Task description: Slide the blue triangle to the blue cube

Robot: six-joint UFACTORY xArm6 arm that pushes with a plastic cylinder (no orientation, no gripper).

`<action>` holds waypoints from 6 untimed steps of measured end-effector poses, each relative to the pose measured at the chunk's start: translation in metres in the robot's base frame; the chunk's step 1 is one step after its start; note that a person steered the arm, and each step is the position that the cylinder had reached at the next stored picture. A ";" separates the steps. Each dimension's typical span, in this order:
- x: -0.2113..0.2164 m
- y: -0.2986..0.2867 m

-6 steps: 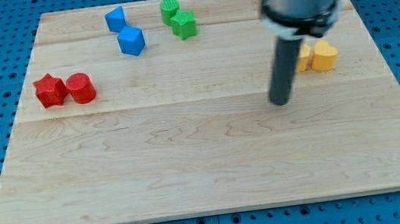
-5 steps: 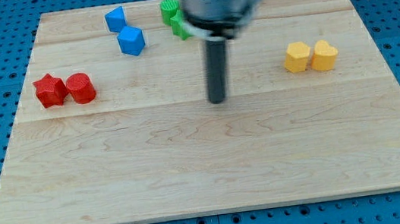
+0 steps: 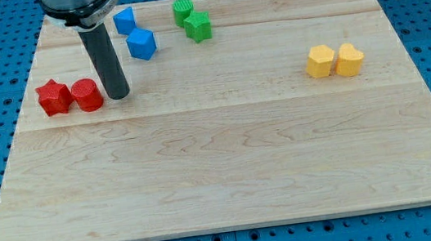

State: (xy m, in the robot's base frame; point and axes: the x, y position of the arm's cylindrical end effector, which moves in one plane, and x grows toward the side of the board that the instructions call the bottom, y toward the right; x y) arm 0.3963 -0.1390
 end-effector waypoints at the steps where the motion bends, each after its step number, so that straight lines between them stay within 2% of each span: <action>1: -0.049 -0.032; 2: -0.135 -0.081; 3: -0.199 -0.042; 4: -0.186 0.020; 6: -0.180 0.057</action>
State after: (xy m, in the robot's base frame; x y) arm 0.2168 -0.0817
